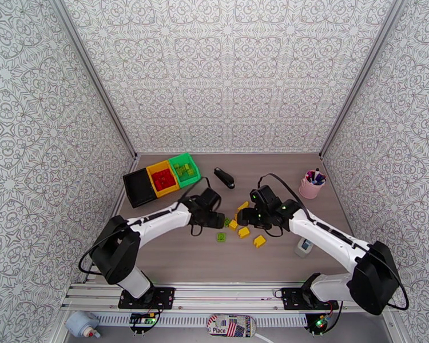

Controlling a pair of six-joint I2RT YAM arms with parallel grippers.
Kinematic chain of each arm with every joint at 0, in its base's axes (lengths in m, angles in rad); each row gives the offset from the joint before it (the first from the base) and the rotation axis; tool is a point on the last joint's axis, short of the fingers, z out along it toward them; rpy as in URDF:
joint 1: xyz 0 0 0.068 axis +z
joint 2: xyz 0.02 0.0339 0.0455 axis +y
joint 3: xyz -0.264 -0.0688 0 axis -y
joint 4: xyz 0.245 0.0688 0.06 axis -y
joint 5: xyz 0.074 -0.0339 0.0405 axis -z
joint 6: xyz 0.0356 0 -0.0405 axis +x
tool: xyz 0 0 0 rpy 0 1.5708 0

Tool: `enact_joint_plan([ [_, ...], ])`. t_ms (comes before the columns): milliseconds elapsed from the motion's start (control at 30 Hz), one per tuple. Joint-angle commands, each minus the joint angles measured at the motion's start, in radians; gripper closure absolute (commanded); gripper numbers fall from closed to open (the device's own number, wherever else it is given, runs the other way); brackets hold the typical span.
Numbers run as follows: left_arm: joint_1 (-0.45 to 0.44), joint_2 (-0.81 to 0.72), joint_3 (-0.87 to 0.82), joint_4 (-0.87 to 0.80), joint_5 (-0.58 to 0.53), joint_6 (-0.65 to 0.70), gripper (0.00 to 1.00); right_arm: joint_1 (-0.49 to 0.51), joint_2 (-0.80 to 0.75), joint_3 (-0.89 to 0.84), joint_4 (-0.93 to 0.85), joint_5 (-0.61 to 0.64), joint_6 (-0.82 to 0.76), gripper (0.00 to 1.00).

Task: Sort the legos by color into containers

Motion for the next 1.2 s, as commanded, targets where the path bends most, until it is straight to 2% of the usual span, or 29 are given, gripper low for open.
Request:
enact_joint_plan([
  [0,-0.054,0.004,-0.013,-0.022,-0.056,-0.098,0.14,-0.007,-0.046,-0.040,-0.012,0.019,-0.001,0.25],
  [267,-0.147,0.116,0.035,-0.074,-0.110,-0.140,0.18,-0.011,-0.099,-0.076,-0.024,0.024,0.009,0.25],
  [467,-0.175,0.154,0.041,-0.072,-0.113,-0.150,0.30,-0.011,-0.121,-0.095,-0.027,0.029,0.013,0.25],
  [700,-0.186,0.178,0.052,-0.066,-0.114,-0.159,0.40,-0.011,-0.124,-0.104,-0.020,0.026,0.016,0.24],
  [933,-0.191,0.198,0.071,-0.066,-0.105,-0.154,0.55,-0.013,-0.119,-0.102,-0.016,0.024,0.014,0.25],
  [1033,-0.189,0.181,0.060,-0.048,-0.093,-0.158,0.62,-0.013,-0.115,-0.101,-0.008,0.015,0.013,0.25],
  [1167,-0.153,0.124,0.031,-0.014,-0.066,-0.166,0.67,-0.012,-0.107,-0.098,0.020,-0.015,0.011,0.26],
])
